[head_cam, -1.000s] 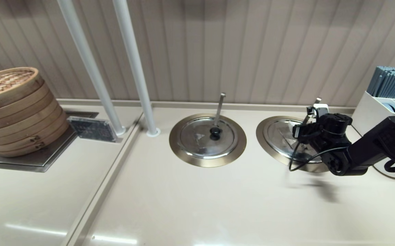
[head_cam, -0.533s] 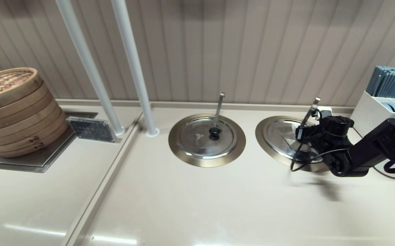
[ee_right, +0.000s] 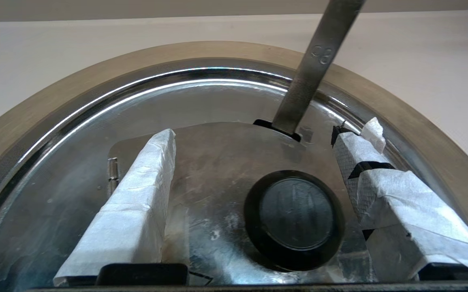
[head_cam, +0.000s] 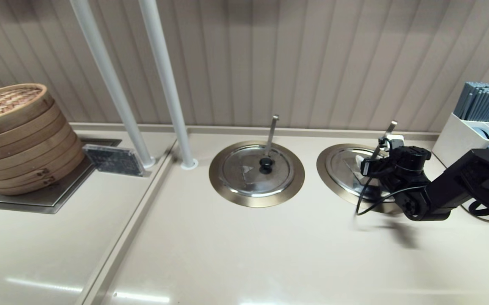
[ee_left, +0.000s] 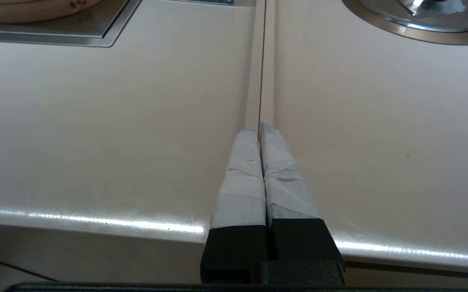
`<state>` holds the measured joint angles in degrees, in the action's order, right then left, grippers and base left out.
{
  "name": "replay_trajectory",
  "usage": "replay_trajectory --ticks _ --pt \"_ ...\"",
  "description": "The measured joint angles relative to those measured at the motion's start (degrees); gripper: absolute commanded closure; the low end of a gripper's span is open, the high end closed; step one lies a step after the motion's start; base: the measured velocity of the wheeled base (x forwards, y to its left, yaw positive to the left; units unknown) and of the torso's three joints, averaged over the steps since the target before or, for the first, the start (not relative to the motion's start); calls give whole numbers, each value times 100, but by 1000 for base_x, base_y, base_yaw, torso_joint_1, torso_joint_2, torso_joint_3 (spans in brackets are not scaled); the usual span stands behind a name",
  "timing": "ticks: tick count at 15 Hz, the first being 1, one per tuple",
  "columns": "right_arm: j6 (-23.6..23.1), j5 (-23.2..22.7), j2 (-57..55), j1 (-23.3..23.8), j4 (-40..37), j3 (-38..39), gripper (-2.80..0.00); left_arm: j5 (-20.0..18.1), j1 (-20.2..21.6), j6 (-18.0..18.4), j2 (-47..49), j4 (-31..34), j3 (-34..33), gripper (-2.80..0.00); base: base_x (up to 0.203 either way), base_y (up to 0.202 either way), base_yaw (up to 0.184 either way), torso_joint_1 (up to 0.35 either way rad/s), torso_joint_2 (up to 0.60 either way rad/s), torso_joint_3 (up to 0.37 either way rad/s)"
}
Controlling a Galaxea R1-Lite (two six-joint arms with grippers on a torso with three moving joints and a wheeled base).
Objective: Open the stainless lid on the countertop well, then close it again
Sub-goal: Open the lid
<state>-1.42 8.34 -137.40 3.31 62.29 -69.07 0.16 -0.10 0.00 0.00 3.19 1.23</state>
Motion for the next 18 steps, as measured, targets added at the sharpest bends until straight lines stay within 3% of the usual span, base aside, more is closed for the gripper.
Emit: replay_trajectory --ticks 18 --pt "5 6 -172 37 24 35 -280 0 0 0 0 -2 0 0 0 0 0 0 0 0"
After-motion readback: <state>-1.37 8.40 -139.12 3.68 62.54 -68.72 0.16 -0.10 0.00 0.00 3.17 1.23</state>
